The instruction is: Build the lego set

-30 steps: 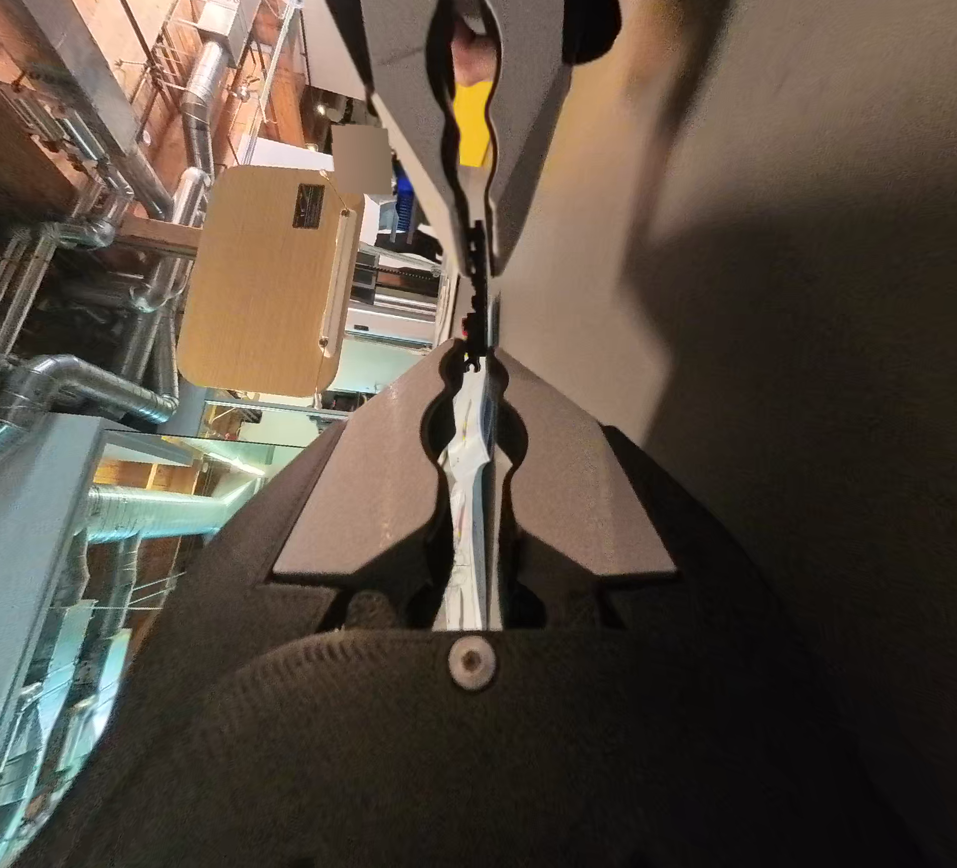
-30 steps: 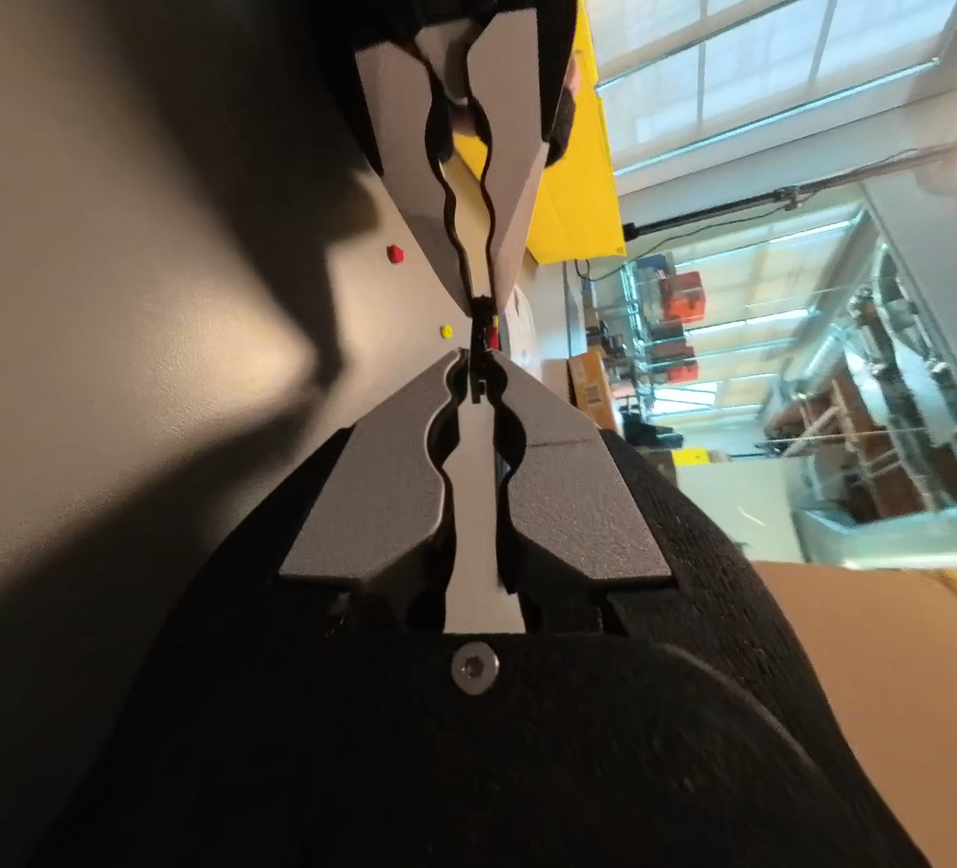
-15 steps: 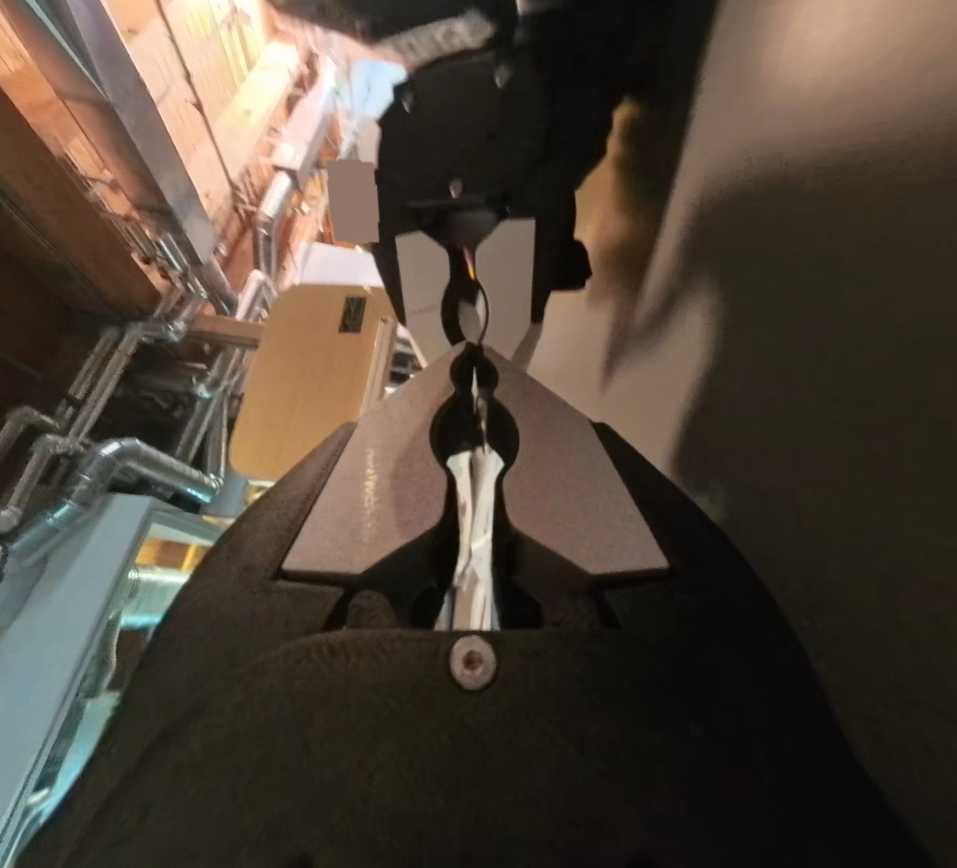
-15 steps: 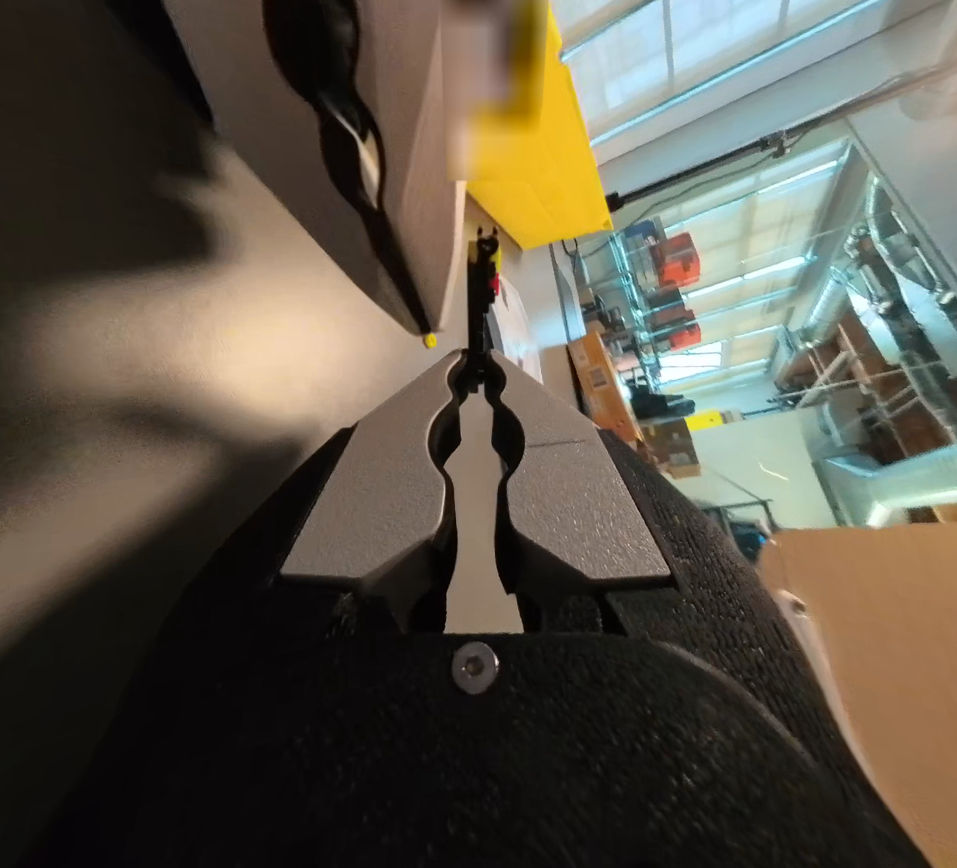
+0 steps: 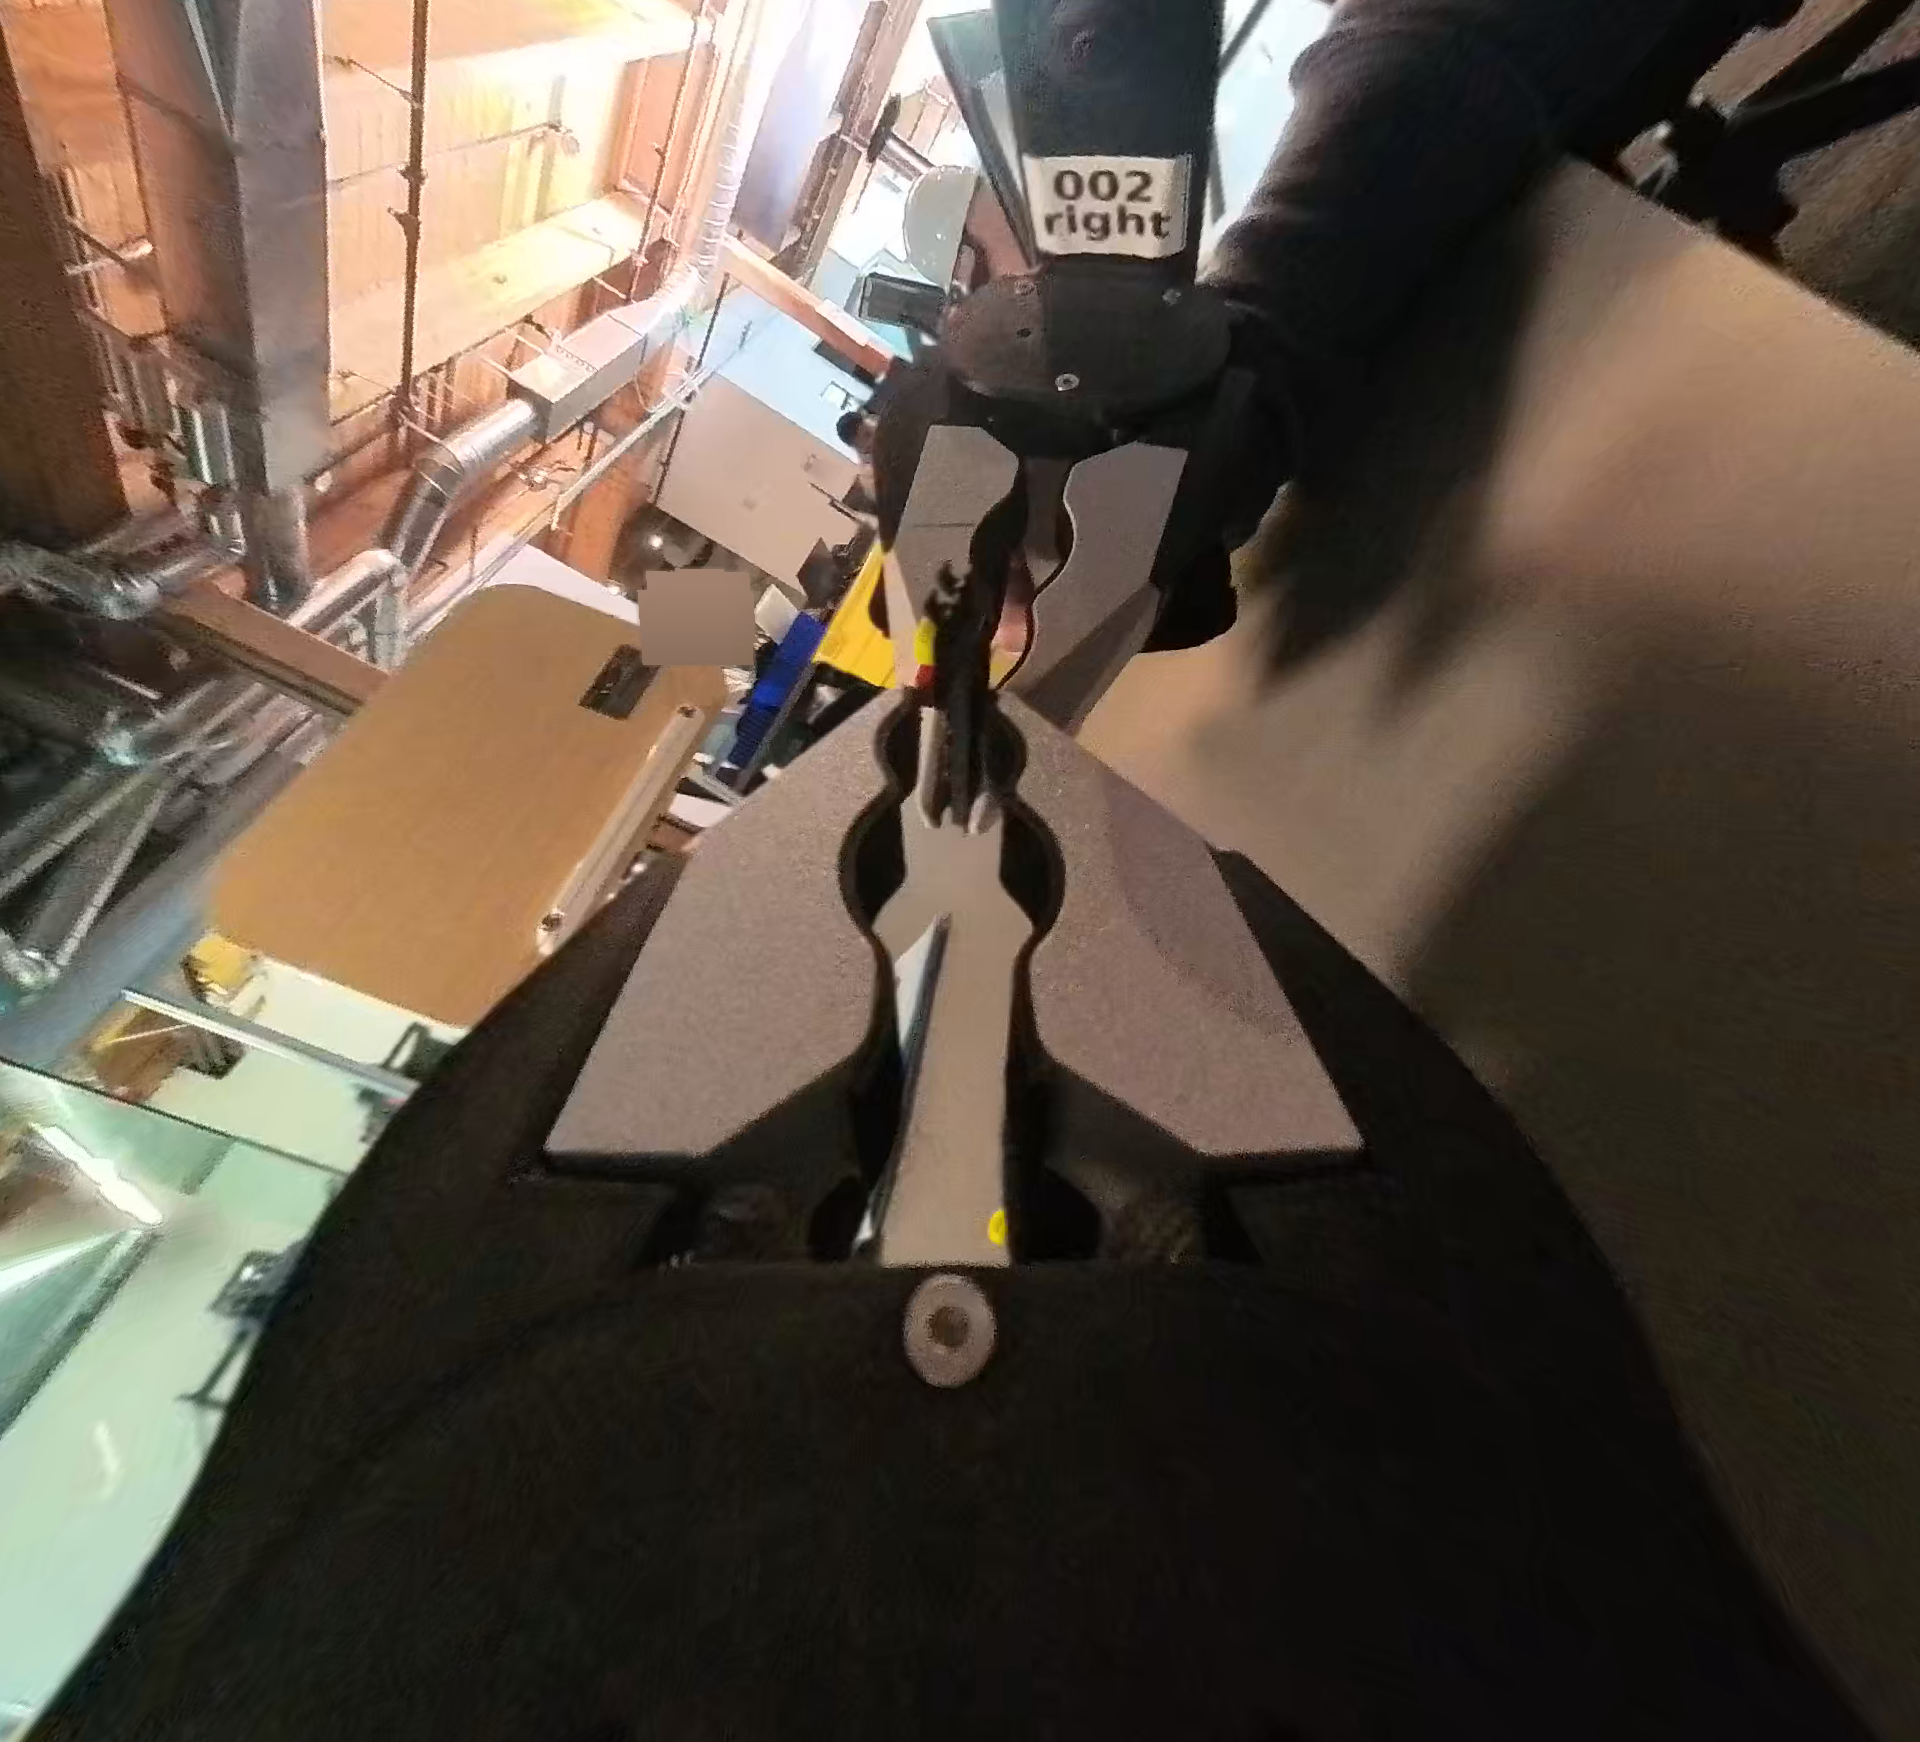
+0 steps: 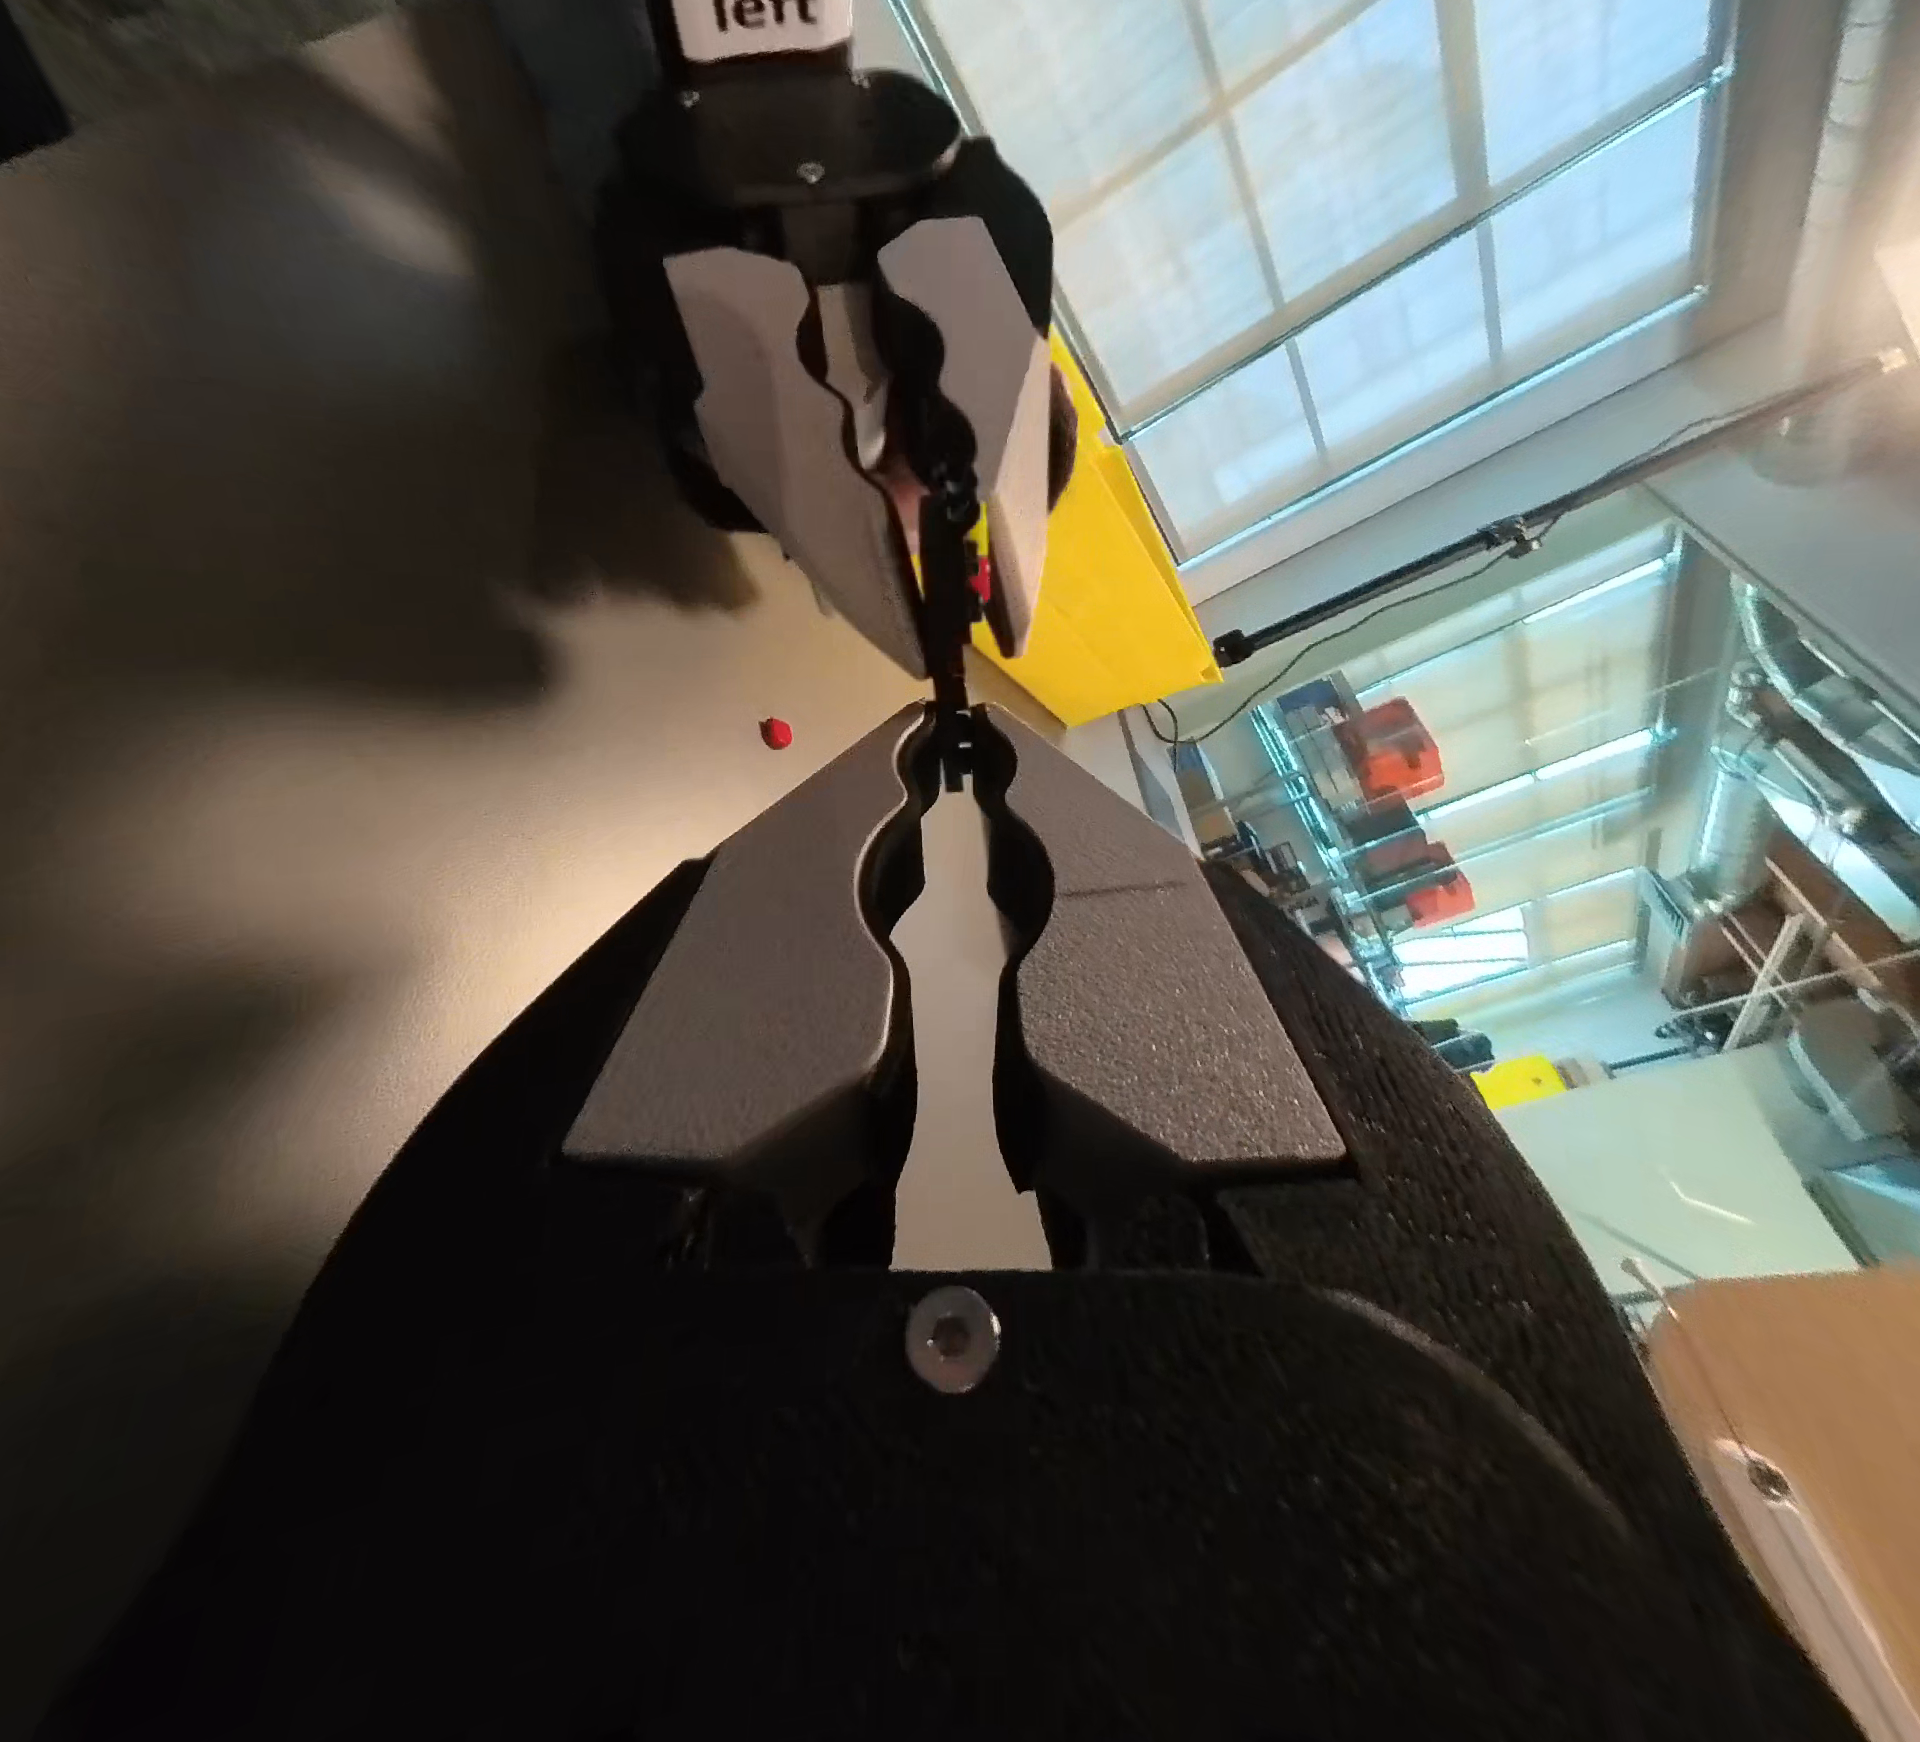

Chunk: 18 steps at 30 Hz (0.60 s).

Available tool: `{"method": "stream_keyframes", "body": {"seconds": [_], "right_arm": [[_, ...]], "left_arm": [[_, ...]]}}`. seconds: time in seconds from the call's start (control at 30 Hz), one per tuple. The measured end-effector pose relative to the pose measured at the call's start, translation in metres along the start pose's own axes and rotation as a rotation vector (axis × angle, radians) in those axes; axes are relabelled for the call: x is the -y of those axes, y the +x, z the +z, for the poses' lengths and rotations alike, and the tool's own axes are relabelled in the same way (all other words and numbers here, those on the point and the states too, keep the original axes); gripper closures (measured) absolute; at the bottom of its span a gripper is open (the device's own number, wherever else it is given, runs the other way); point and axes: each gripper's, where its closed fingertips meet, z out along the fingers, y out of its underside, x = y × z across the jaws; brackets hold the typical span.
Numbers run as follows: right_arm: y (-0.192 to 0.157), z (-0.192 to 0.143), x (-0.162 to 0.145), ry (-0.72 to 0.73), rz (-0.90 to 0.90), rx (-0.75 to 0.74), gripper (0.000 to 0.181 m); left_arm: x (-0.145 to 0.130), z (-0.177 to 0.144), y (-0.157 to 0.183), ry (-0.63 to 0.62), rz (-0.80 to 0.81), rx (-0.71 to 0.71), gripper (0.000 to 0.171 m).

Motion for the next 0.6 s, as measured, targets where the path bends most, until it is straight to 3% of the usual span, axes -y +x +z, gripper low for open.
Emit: {"method": "stream_keyframes", "body": {"seconds": [0.07,0.17,0.27,0.4,0.53,0.6], "right_arm": [[0.006,0.000,-0.006,-0.031,0.021,-0.030,0.172],[0.013,-0.003,-0.021,-0.115,0.026,-0.048,0.148],[0.012,0.000,-0.018,-0.157,-0.067,-0.070,0.147],[0.000,0.011,-0.032,-0.303,-0.230,-0.060,0.155],[0.002,0.015,-0.040,-0.372,-0.301,-0.100,0.174],[0.007,0.012,-0.041,-0.377,-0.304,-0.117,0.174]], "left_arm": [[-0.008,0.001,-0.004,-0.067,0.037,0.027,0.163],[-0.048,0.001,-0.019,-0.349,0.141,0.104,0.163],[-0.084,-0.001,-0.012,-0.568,0.224,0.061,0.163],[-0.085,-0.002,-0.010,-0.587,0.289,0.059,0.163],[-0.083,-0.001,-0.008,-0.582,0.299,0.058,0.163],[-0.081,-0.002,-0.011,-0.570,0.307,0.069,0.163]]}}
